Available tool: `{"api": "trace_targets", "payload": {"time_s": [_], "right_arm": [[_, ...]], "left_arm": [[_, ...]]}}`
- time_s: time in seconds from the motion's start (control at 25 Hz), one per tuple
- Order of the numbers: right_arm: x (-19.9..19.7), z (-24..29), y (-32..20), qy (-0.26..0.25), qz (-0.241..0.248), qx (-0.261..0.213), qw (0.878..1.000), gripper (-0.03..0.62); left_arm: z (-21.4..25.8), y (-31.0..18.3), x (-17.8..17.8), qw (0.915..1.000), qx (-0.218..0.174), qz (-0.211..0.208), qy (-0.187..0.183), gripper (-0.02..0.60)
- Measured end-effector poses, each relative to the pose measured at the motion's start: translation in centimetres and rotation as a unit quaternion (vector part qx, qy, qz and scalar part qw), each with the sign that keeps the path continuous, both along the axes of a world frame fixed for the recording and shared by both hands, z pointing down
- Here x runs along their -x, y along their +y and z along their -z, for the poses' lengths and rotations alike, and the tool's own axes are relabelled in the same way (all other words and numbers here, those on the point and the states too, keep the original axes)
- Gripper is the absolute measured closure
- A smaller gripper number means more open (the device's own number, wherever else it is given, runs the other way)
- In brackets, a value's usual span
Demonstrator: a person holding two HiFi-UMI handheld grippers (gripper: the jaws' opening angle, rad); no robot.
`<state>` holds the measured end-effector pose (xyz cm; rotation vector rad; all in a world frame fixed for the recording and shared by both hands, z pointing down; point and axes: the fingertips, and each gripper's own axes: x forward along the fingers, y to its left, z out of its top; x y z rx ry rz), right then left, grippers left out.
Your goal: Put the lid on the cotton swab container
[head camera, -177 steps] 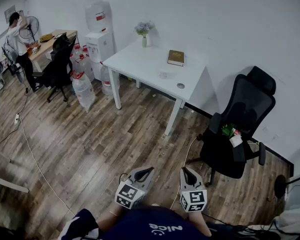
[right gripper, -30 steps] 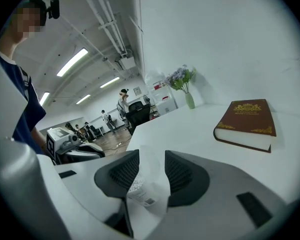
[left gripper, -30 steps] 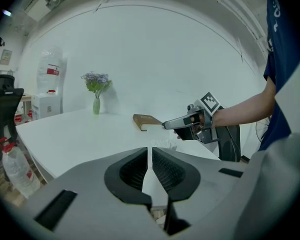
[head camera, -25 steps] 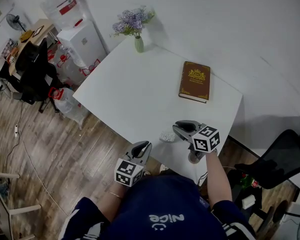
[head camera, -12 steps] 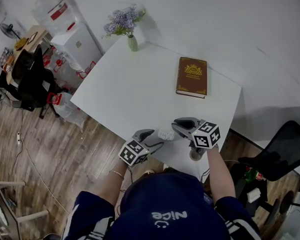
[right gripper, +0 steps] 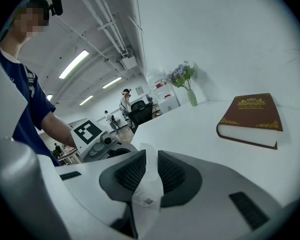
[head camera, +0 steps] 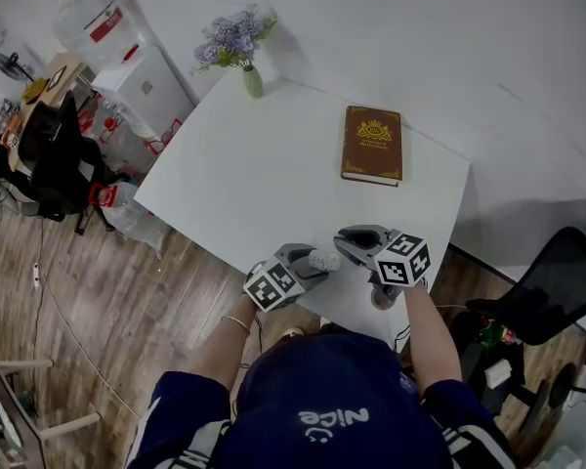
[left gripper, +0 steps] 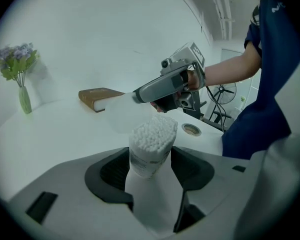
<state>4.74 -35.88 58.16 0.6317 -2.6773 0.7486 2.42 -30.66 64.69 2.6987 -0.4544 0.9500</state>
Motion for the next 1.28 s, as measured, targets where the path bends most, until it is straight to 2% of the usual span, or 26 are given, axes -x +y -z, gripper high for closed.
{"api": "trace_targets", "payload": {"time_s": [0.24, 0.48, 0.68, 1.12, 1.28], "right_arm": [[-0.1, 0.7, 0.3, -0.027, -0.005, 0.009, 1.000, 0.499], [0.5, 1.9, 1.0, -0.048, 0.008, 0.004, 0.999, 0.499], [0.7, 2.1, 1.7, -0.037, 0.014, -0.008, 0.999, 0.499], [1.0, 1.9, 3.7, 0.042, 0.042, -0.065, 0.996, 0.499], [1.7, 2.1, 4.3, 0.052, 0.054, -0.074, 0.994, 0.499]], "left_arm": [[-0.1, -0.2, -0.3, 1.0000, 0.003, 0.003, 0.003, 0.308], [0.0, -0.3, -0.3, 0.9993, 0.002, 0.035, 0.014, 0.310], [-0.1, -0.1, -0.2, 0.9992, 0.002, 0.037, 0.015, 0.310], [-0.2, -0.2, -0.3, 0.9994, 0.001, 0.032, 0.011, 0.310], [-0.1, -0.2, -0.2, 0.9993, 0.000, 0.034, 0.012, 0.311]]}}
